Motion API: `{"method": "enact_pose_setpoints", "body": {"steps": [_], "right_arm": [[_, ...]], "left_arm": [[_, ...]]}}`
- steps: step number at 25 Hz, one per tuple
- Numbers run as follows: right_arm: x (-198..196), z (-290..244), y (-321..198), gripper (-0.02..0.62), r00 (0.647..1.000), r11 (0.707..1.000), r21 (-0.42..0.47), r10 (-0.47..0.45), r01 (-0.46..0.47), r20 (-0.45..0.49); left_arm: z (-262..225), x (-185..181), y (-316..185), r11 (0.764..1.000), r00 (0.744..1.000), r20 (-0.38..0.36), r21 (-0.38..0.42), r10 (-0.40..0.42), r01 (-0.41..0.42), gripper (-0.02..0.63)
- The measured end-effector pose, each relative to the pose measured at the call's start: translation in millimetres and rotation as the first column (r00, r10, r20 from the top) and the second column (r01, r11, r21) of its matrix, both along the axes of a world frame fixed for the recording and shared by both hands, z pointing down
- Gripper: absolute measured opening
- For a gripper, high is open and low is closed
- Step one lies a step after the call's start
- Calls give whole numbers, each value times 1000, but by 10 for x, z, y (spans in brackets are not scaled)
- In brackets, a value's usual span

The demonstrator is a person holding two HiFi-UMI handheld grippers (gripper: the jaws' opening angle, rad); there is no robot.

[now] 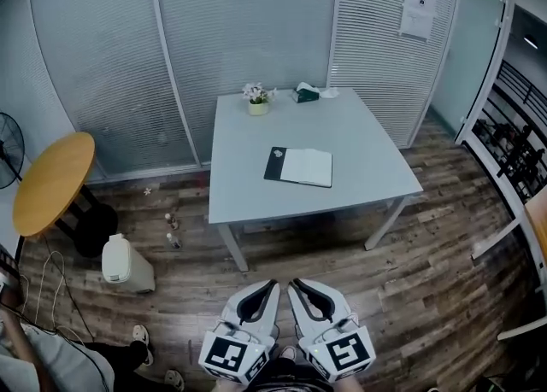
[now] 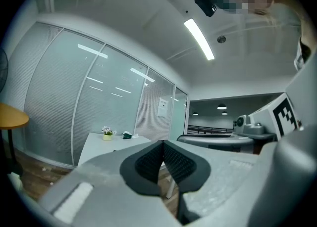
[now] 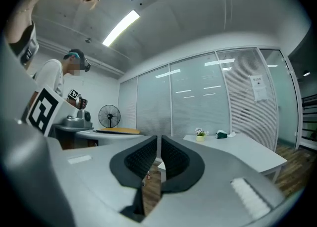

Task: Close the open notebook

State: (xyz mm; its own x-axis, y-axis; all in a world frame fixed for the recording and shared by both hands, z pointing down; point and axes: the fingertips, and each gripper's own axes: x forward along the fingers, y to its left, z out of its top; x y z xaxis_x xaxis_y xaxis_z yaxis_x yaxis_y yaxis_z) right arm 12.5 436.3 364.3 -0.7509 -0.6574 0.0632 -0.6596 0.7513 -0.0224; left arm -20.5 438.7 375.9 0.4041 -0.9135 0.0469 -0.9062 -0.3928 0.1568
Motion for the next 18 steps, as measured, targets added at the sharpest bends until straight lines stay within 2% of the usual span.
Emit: {"method": "enact_pose_setpoints", "body": {"steps": [9,18], "right_arm": [[31,132,-273,28,1000,1000,-23,13,-13,0],[-237,189,-941,29,1000,999,-36,26,-27,-11]], "left_arm": [[139,-32,-270,1000,1000,3,-20,1,-1,3],[226,-285,-949,999,999,-16,-27,28,-28,3]]}}
